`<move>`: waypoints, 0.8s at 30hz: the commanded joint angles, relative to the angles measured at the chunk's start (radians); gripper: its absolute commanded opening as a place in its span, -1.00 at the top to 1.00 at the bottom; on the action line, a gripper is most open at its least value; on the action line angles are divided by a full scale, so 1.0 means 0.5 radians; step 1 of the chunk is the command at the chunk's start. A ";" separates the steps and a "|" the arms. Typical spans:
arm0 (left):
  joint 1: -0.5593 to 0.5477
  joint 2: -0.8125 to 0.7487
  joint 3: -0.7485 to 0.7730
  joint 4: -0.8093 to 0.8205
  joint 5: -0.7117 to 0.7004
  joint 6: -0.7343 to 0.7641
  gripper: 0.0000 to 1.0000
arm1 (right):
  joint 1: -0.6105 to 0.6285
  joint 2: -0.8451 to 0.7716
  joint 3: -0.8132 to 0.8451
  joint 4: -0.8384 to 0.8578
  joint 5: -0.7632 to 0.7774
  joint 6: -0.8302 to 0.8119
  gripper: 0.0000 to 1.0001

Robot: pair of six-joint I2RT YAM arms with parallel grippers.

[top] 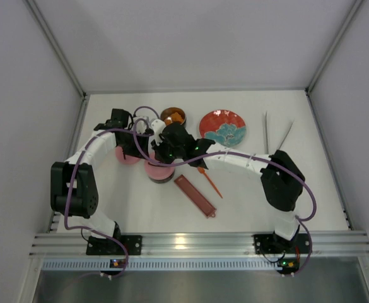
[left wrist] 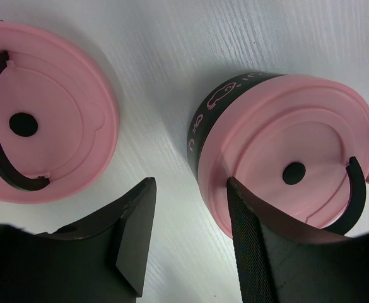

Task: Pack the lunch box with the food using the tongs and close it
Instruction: Close the box lid on the packing box.

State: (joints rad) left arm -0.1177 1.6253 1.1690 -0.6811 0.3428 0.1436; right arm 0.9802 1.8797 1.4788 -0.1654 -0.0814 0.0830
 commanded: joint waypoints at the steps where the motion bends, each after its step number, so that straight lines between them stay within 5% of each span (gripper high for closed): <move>1: 0.002 0.002 0.012 0.040 -0.139 0.023 -0.07 | 0.037 0.088 -0.043 0.005 -0.135 0.134 1.00; 13: 0.002 0.014 0.027 0.046 -0.185 0.029 -0.03 | 0.120 -0.336 -0.254 0.049 0.031 0.061 1.00; 24: 0.002 0.029 0.055 0.018 -0.173 0.026 0.03 | 0.196 0.026 -0.062 0.027 -0.420 0.012 1.00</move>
State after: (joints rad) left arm -0.1165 1.6260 1.1793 -0.6788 0.3080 0.1398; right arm 1.0584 1.8275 1.3766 -0.1532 -0.2047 0.1112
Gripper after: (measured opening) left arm 0.489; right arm 0.002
